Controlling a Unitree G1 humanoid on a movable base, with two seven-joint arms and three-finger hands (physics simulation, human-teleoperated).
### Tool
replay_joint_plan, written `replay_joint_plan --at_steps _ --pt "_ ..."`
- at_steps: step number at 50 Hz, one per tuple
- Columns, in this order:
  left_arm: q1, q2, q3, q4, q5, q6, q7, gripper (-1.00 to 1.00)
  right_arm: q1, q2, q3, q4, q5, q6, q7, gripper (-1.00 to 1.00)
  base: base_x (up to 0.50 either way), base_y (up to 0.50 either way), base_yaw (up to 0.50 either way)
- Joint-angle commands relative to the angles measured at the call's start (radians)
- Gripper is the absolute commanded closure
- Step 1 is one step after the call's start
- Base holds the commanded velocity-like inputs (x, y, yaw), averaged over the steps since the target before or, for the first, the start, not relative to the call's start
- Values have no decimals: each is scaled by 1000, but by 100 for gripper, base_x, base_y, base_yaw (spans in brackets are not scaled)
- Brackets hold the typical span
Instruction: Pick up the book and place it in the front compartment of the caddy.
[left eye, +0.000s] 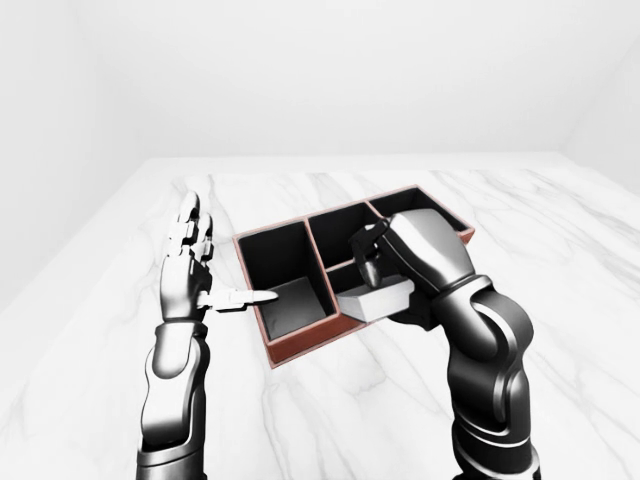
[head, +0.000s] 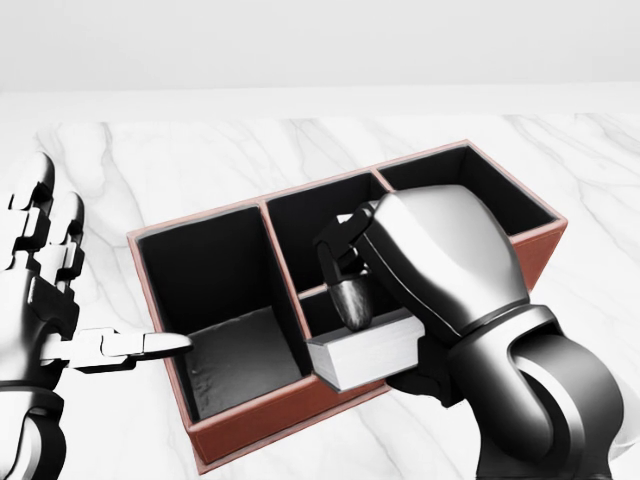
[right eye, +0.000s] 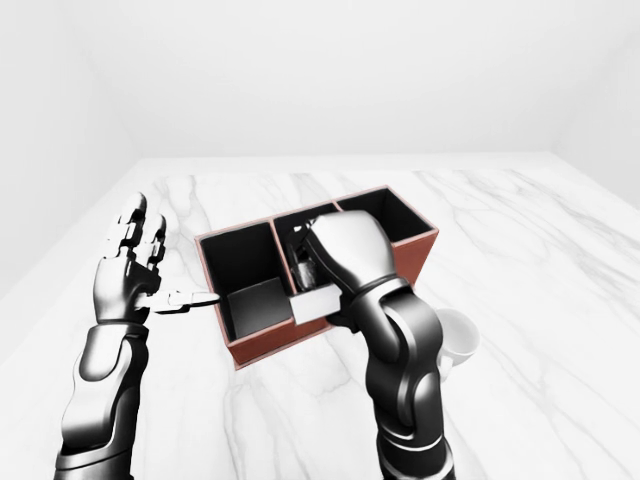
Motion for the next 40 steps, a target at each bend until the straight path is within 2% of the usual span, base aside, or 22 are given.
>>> replay_joint_plan --at_steps 1,9,26,40 --pt "-1 1 2 4 -2 0 0 -95 -98 6 -8 64 -21 0 0 100 0 0 0" --pt "1 1 1 -3 -3 0 1 -95 -132 -2 -19 116 -15 0 0 100 0 0 0" --pt "-7 5 6 4 -5 0 1 -95 -290 -47 -59 303 27 0 0 100 0 0 0" --pt "-6 6 8 -7 -2 0 -1 -95 -343 -56 -58 406 31 0 0 100 0 0 0"
